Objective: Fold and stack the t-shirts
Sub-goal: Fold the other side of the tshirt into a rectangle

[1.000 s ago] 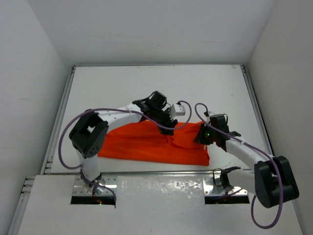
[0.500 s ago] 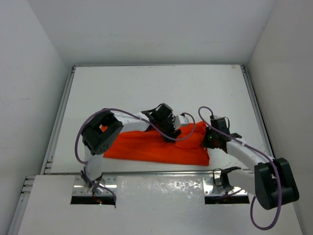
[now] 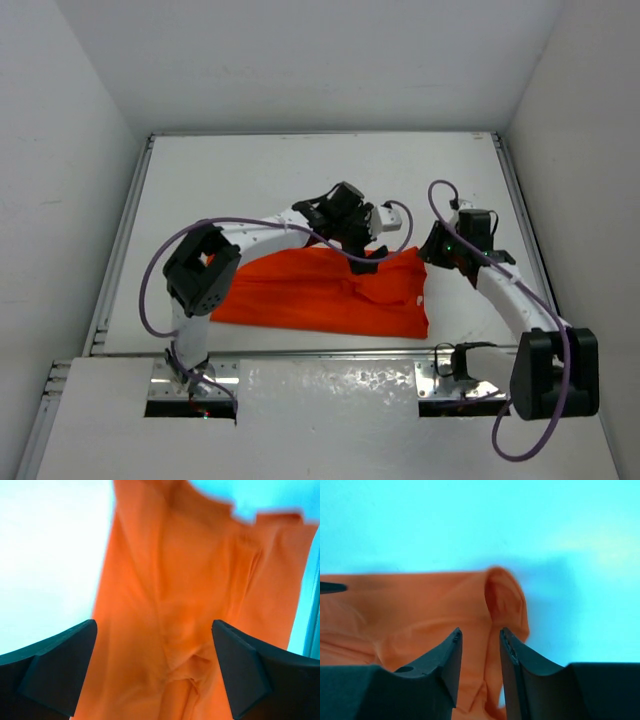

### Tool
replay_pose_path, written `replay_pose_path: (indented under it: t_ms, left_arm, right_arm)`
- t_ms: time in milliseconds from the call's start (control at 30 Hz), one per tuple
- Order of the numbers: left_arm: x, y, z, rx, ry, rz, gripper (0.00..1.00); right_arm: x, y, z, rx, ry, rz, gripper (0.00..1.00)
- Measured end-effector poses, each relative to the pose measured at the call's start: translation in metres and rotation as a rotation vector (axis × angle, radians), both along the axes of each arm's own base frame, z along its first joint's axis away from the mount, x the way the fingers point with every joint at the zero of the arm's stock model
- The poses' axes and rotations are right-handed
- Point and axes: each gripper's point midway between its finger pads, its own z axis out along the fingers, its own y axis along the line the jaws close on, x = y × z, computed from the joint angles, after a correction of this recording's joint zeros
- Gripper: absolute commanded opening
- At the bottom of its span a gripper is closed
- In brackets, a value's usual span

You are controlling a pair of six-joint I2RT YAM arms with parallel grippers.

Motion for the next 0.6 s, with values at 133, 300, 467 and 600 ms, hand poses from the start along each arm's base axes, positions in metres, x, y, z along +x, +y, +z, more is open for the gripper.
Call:
replay_pose_path:
  t_ms: [133, 300, 467, 600]
  left_arm:
    - [0.02, 0.007, 0.042, -0.046, -0.046, 0.04, 1.0]
    - [0.056, 0.083, 0.079, -0.05, -0.081, 0.209, 0.99]
    - [0.108, 0.23, 0.053, 0.062, -0.071, 0.572, 0.95]
    - [0.101, 0.346, -0.006, 0.213, 0.036, 0.836, 0.93]
  right_arm:
    - [0.025, 0.001, 0.006, 0.03, -0.021, 0.013, 0.37]
    - [0.031, 0.007, -0.019, 0.064, 0.055, 0.033, 0.39]
    - [0.031, 0.012, -0.036, 0.089, 0.099, 0.051, 0.34]
    - [0.034, 0.015, -0.042, 0.107, 0.107, 0.058, 0.24]
